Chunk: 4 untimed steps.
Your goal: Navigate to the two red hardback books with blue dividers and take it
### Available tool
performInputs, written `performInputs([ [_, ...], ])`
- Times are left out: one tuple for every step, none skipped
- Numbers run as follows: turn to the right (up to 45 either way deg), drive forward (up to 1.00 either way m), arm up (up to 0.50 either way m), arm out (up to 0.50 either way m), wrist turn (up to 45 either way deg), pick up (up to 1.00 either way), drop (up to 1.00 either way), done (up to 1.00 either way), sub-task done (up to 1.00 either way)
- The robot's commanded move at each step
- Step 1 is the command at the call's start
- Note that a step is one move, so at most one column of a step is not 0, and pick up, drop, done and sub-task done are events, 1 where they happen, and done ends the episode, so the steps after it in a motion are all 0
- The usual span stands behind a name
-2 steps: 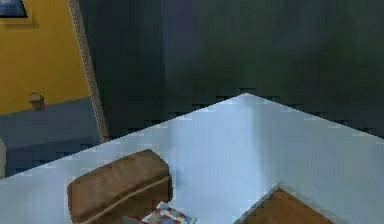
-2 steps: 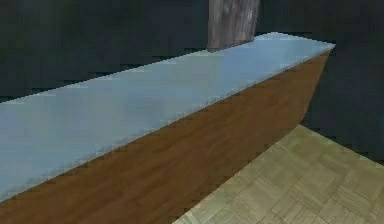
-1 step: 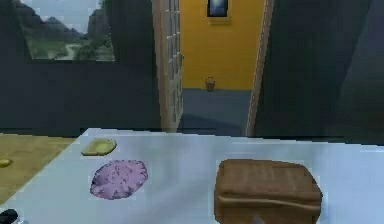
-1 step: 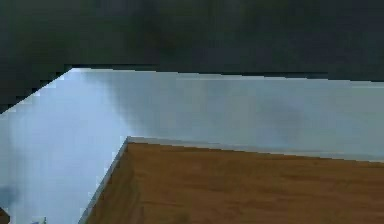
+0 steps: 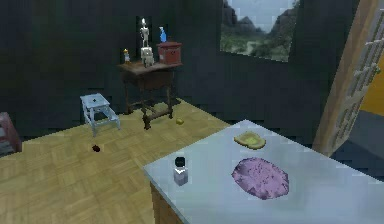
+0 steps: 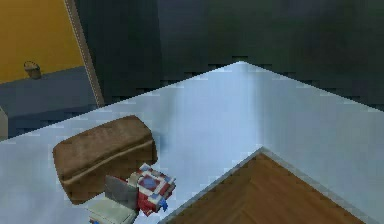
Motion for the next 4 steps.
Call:
performInputs([
  [-12.0,0.0,0.0,0.0,0.0,0.0,0.0,0.0,0.0],
  [0.0,0.0,0.5,0.0,0.0,0.0,0.0,0.0,0.0],
  [0.0,0.0,0.38,0.0,0.0,0.0,0.0,0.0,0.0],
  [0.0,0.0,0.0,0.0,45.0,0.0,0.0,0.0,0.0],
])
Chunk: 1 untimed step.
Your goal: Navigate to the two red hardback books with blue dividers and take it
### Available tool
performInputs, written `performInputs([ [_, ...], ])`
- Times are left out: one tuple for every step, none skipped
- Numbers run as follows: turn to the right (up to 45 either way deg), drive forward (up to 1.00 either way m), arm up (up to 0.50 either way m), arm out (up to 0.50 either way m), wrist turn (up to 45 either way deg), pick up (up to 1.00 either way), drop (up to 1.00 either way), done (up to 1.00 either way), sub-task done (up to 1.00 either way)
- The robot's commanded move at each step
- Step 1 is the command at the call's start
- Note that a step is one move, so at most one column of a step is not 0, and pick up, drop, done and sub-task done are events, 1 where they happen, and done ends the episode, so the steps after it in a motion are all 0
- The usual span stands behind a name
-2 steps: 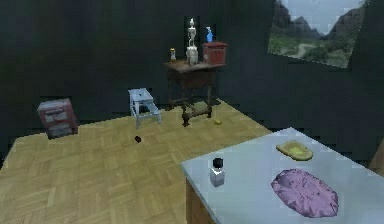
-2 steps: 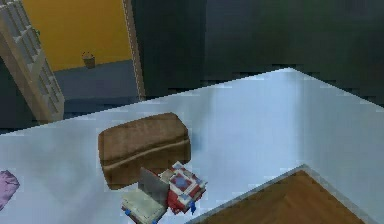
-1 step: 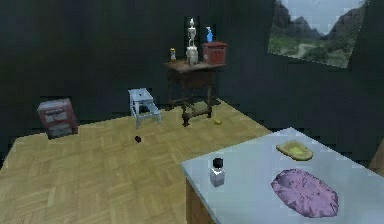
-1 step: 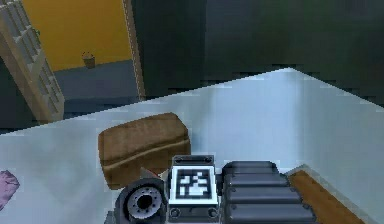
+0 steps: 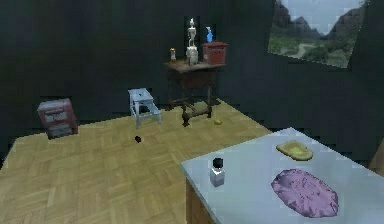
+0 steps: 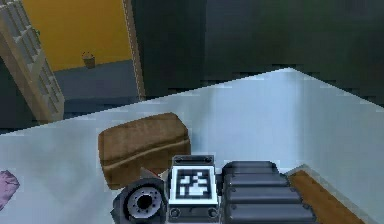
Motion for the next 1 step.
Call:
performInputs([
  [0.0,0.0,0.0,0.0,45.0,0.0,0.0,0.0,0.0],
])
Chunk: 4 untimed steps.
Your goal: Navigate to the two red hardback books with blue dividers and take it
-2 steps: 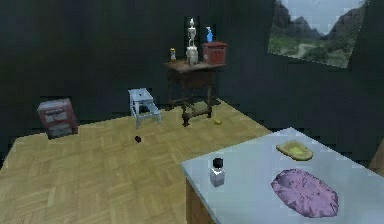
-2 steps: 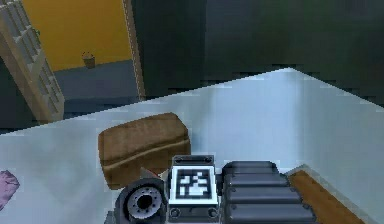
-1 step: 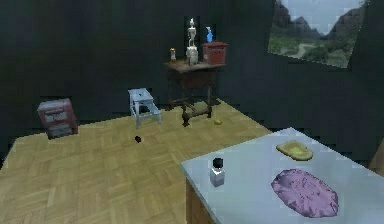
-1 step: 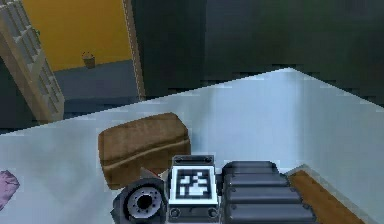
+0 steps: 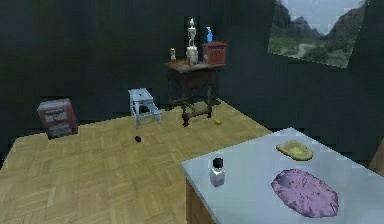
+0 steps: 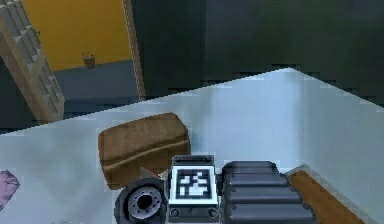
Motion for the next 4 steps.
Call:
performInputs([
  [0.0,0.0,0.0,0.0,45.0,0.0,0.0,0.0,0.0],
  [0.0,0.0,0.0,0.0,18.0,0.0,0.0,0.0,0.0],
  [0.0,0.0,-0.16,0.0,0.0,0.0,0.0,0.0,0.0],
  [0.0,0.0,0.0,0.0,0.0,1.0,0.0,0.0,0.0],
])
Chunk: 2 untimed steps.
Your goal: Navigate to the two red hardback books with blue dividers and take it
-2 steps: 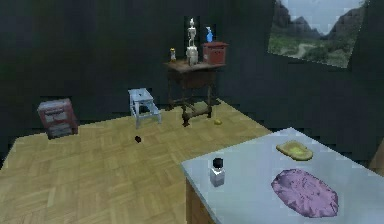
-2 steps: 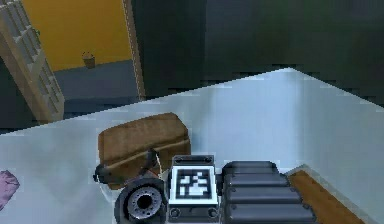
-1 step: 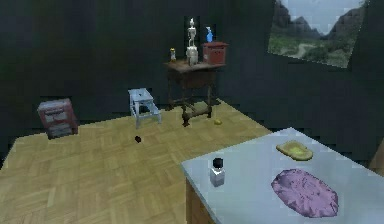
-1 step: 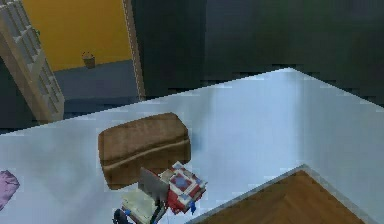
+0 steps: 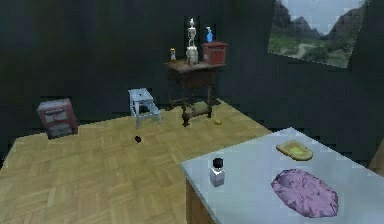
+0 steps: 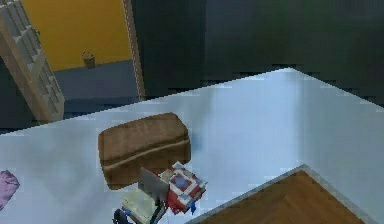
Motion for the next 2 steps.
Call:
performInputs([
  [0.0,0.0,0.1,0.0,0.0,0.0,0.0,0.0,0.0],
  [0.0,0.0,0.0,0.0,0.0,0.0,0.0,1.0,0.0],
])
